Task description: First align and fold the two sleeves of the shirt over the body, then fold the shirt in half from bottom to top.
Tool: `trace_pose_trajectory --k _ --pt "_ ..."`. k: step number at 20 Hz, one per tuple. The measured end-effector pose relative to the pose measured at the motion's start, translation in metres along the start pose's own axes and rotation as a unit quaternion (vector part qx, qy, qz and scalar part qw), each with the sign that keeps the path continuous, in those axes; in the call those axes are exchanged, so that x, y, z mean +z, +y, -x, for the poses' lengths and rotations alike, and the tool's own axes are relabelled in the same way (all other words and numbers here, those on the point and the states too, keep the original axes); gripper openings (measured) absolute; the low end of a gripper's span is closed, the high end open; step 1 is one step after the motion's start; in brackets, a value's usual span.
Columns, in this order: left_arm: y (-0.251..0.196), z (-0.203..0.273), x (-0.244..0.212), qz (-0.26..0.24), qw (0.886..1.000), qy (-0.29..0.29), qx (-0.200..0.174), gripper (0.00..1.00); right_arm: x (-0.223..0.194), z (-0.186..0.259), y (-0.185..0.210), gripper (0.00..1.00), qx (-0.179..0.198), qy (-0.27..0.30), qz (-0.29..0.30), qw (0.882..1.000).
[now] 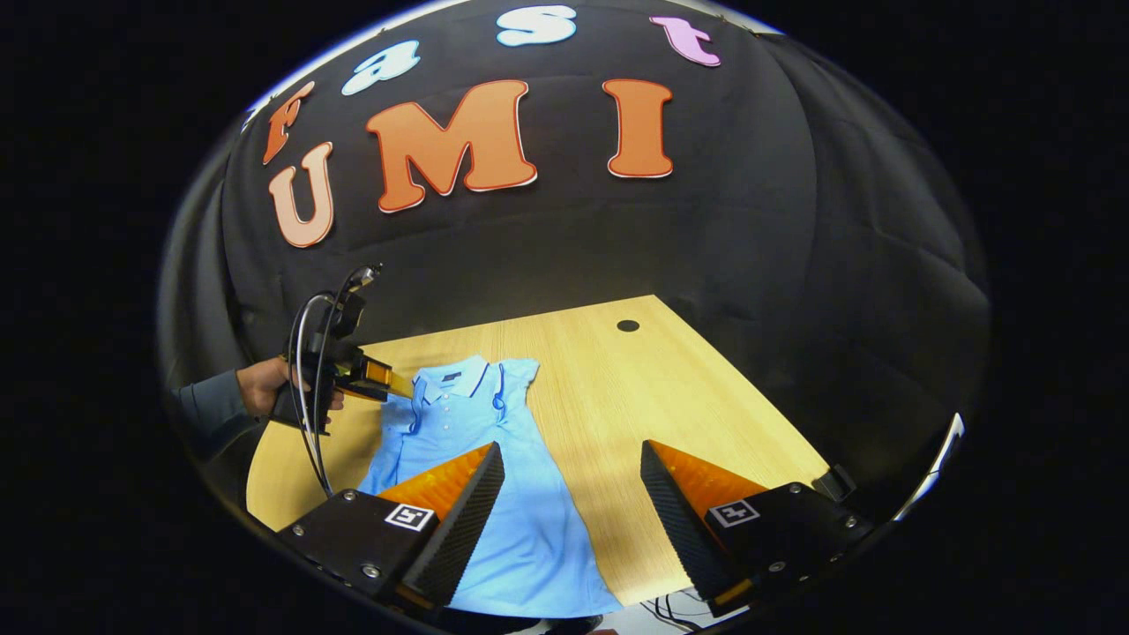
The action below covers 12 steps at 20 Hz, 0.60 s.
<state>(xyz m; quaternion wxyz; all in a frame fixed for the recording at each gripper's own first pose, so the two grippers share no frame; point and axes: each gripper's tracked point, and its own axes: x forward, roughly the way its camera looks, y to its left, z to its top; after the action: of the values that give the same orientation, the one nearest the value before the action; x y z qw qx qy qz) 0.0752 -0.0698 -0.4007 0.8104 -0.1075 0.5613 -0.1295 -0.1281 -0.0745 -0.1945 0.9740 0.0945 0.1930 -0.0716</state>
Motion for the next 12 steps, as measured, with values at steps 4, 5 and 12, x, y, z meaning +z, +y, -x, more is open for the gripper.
trace_pose_trajectory --k 4,5,12 --pt "-0.003 0.039 -0.025 0.008 1.000 -0.021 0.012 0.99 -0.020 0.001 -0.001 0.98 0.027 0.023 0.006 0.999" --pt "-0.006 0.050 -0.032 0.003 0.999 -0.036 0.012 0.96 -0.025 0.001 -0.003 0.97 0.034 0.031 0.011 0.999" --pt "-0.025 0.124 -0.126 -0.036 0.995 -0.083 0.040 0.99 -0.089 0.008 -0.010 0.98 0.081 0.087 0.035 0.992"
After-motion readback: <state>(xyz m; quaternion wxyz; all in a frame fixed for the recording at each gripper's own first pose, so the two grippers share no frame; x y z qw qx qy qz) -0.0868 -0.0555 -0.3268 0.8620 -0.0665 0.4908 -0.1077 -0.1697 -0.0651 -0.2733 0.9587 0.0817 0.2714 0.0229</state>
